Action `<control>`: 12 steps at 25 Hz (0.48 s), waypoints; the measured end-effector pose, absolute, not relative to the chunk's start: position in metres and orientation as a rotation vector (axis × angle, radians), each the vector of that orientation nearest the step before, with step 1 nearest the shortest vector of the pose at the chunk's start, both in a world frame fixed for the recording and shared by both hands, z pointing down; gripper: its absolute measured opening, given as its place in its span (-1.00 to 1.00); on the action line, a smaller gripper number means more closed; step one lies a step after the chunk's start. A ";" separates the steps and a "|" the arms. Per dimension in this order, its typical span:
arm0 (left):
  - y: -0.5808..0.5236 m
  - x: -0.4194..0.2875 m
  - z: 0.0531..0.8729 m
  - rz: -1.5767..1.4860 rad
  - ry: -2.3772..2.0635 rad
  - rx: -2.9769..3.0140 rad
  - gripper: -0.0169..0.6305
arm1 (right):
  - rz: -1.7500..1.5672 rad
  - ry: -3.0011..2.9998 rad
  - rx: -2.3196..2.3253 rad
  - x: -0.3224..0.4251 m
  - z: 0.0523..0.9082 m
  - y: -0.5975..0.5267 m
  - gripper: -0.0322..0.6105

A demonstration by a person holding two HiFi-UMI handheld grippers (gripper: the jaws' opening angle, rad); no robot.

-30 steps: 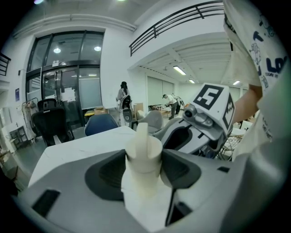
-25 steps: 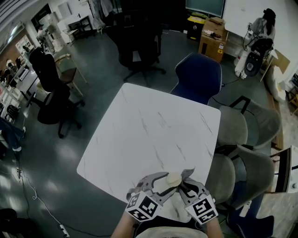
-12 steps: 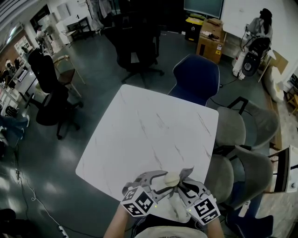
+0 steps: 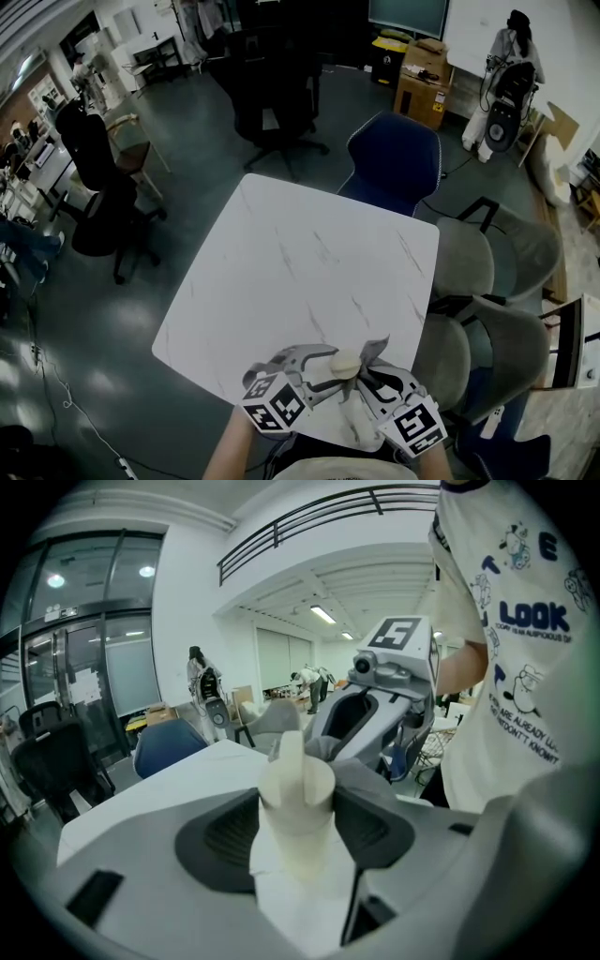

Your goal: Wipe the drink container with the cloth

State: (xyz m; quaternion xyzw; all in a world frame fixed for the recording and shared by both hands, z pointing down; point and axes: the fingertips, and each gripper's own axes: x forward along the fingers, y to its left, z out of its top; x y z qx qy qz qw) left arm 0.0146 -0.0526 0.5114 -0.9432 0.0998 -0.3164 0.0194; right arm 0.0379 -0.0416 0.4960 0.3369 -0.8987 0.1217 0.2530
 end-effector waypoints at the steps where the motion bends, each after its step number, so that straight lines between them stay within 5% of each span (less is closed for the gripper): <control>1: -0.053 0.015 0.511 -0.985 0.298 -2.924 -0.16 | 0.333 -2.445 0.914 0.038 0.496 -0.042 -0.72; 12: -0.054 0.015 0.510 -1.003 0.256 -2.906 -0.16 | 0.407 -2.449 0.922 0.040 0.516 -0.044 -0.72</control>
